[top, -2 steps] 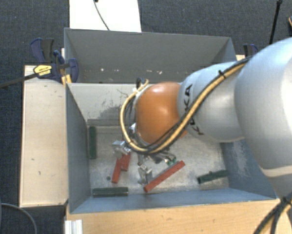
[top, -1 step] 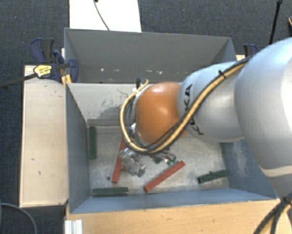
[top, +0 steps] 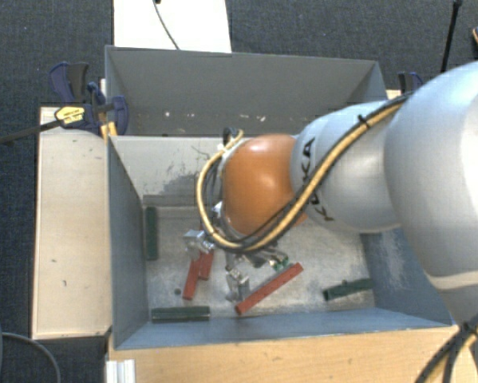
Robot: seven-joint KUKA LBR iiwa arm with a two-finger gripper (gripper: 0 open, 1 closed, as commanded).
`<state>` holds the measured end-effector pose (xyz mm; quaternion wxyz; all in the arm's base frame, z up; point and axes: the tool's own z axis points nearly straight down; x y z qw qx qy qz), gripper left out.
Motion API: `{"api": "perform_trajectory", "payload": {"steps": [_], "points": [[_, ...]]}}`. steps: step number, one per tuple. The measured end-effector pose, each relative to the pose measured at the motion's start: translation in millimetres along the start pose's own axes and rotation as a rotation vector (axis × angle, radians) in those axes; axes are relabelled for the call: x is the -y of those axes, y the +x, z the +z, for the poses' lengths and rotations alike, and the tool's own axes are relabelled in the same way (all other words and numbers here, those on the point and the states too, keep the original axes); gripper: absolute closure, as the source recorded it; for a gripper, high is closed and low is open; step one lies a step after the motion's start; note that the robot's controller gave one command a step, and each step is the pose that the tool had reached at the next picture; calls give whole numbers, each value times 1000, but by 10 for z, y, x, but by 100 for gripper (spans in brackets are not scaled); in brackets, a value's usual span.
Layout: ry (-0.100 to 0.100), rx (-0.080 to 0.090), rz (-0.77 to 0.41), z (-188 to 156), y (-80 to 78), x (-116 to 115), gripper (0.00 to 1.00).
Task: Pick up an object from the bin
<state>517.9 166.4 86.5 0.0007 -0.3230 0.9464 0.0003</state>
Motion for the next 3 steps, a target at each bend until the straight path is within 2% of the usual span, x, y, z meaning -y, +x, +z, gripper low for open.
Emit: {"api": "perform_trajectory", "payload": {"steps": [1, 2, 3], "points": [[2, 9, -36, -1066, 127, -262, 0], [-1, -4, 326, 186, -287, -43, 0], [0, -1, 323, 162, -297, -43, 100]]}}
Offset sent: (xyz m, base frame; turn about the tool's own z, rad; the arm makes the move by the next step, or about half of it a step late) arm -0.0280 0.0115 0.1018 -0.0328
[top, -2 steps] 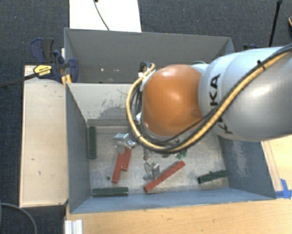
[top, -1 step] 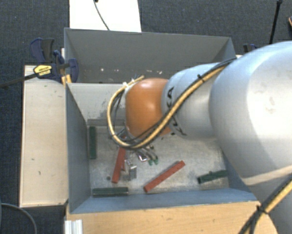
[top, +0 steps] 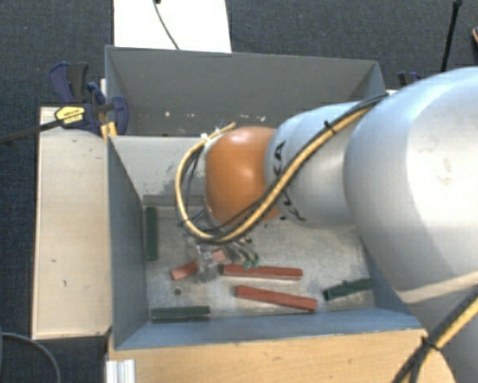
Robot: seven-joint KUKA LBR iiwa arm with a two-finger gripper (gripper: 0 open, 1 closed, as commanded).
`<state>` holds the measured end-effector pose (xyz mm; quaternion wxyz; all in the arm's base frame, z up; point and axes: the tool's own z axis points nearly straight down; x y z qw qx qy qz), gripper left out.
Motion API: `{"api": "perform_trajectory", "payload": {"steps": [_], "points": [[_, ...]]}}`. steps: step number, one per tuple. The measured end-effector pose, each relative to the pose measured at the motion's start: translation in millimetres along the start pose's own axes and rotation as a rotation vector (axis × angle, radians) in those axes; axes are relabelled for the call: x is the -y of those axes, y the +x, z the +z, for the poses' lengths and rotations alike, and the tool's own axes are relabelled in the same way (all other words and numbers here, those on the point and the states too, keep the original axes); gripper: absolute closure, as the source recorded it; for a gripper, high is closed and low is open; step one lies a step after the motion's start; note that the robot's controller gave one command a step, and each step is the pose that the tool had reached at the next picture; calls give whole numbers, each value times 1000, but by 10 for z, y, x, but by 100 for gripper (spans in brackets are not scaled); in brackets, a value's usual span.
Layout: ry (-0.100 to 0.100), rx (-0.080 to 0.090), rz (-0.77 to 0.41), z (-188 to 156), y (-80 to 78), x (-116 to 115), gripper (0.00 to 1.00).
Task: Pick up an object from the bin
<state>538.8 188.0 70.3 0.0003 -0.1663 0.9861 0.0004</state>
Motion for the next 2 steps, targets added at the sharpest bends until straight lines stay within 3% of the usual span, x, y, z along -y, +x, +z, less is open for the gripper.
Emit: {"api": "perform_trajectory", "payload": {"steps": [1, 2], "points": [[-2, 13, -17, -826, -391, -404, 100], [0, 11, -6, -1816, -212, -356, 100]]}}
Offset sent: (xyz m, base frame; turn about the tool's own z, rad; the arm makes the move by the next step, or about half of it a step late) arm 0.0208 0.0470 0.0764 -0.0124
